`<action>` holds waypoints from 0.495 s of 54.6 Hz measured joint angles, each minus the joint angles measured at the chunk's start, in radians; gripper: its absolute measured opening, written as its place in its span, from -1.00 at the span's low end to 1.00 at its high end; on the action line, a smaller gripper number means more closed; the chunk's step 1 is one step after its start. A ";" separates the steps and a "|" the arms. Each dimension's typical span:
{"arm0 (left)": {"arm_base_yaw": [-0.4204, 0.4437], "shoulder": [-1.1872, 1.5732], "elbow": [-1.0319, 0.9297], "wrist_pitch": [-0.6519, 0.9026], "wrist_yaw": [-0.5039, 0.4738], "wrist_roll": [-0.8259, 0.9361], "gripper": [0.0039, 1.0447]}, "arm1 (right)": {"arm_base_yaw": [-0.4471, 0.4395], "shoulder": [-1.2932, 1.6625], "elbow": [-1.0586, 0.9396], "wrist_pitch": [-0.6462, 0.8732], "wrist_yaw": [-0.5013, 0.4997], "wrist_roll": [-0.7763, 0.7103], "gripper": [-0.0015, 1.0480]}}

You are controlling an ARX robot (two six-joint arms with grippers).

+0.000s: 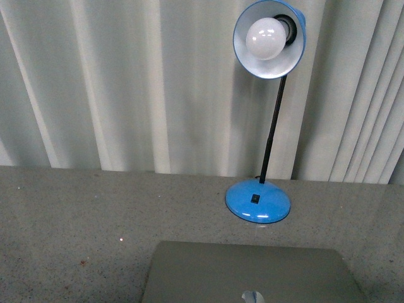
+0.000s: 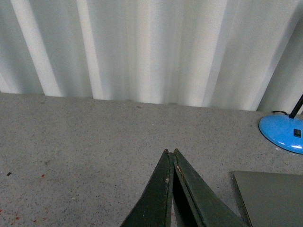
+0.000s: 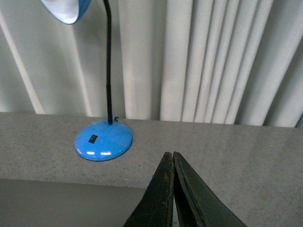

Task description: Close laptop

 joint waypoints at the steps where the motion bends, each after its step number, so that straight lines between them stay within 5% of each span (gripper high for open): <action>1: 0.015 -0.015 -0.004 -0.011 0.027 0.000 -0.94 | -0.001 -0.016 -0.004 -0.010 0.000 0.000 -0.94; 27: 0.065 -0.407 -0.045 -0.332 0.060 0.000 -0.94 | -0.003 -0.402 -0.063 -0.330 -0.006 0.001 -0.94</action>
